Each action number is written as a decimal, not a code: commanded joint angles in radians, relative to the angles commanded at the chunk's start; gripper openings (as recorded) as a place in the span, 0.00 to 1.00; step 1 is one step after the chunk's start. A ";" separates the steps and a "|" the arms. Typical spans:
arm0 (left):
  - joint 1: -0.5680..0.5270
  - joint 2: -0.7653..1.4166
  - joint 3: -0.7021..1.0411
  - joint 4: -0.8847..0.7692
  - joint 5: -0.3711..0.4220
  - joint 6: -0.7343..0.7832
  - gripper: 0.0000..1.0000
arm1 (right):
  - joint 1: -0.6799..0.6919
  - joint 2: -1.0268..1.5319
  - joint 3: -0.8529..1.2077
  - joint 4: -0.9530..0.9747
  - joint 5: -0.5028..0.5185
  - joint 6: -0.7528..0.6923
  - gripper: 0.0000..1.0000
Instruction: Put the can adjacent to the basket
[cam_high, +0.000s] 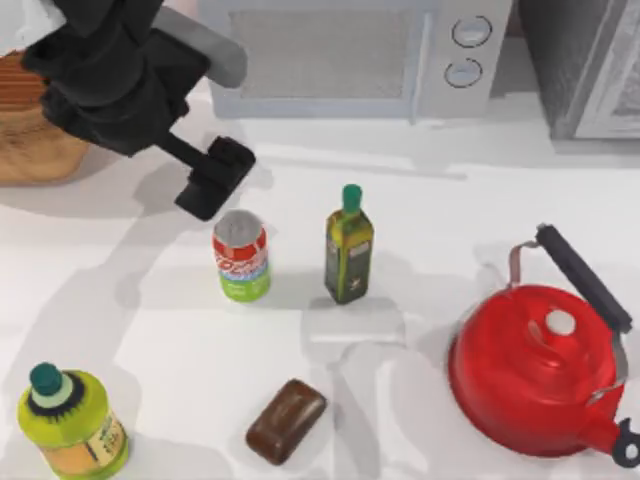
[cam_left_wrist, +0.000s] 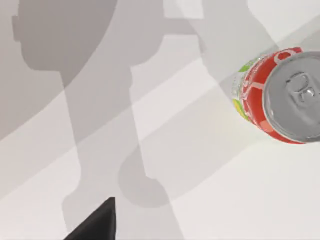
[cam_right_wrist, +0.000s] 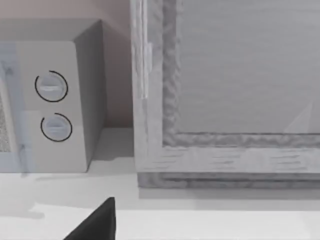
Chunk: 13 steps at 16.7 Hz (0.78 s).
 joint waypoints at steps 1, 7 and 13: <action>-0.016 0.065 0.057 -0.040 0.000 0.009 1.00 | 0.000 0.000 0.000 0.000 0.000 0.000 1.00; -0.082 0.344 0.298 -0.212 0.001 0.049 1.00 | 0.000 0.000 0.000 0.000 0.000 0.000 1.00; -0.093 0.390 0.338 -0.241 0.001 0.056 1.00 | 0.000 0.000 0.000 0.000 0.000 0.000 1.00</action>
